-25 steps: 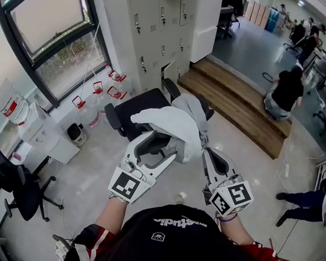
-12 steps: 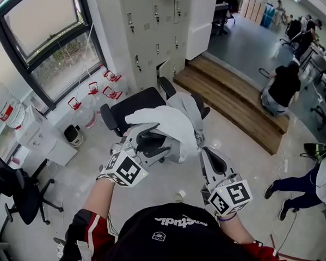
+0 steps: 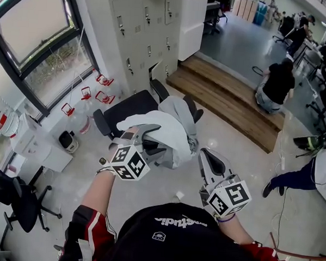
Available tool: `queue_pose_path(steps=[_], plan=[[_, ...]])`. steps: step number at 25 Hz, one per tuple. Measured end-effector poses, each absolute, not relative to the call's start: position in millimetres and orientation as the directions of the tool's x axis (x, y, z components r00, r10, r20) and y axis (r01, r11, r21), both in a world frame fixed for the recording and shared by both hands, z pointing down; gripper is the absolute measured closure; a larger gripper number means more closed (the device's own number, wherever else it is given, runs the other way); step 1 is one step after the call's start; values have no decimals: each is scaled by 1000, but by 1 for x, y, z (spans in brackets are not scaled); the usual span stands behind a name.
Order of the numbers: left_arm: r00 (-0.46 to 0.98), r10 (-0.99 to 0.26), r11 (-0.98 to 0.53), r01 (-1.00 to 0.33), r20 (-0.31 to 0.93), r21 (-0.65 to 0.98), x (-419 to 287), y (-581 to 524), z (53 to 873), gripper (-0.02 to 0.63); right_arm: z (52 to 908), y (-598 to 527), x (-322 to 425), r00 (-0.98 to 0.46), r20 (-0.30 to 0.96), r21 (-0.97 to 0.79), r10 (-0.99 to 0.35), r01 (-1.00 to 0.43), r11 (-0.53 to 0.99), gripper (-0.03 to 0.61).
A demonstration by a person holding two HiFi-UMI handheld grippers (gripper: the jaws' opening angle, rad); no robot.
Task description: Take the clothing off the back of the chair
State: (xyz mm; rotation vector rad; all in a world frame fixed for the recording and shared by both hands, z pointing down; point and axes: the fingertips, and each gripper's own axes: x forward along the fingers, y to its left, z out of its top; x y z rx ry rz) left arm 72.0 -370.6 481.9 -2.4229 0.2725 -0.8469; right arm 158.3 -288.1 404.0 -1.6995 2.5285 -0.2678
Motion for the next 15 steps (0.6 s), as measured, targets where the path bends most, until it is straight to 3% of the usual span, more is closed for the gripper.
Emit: queue_pose_path(steps=[8,15], plan=[[734,-287,-807,161,616,-568,106,-386,496,303,400,-306,170,-365,13,-189,-931,-915,356,577],[694,-140,-866,261,706,-427,134,-402,504,301,393,-320,184,-347,-2,-177,-938,-923,341,577]])
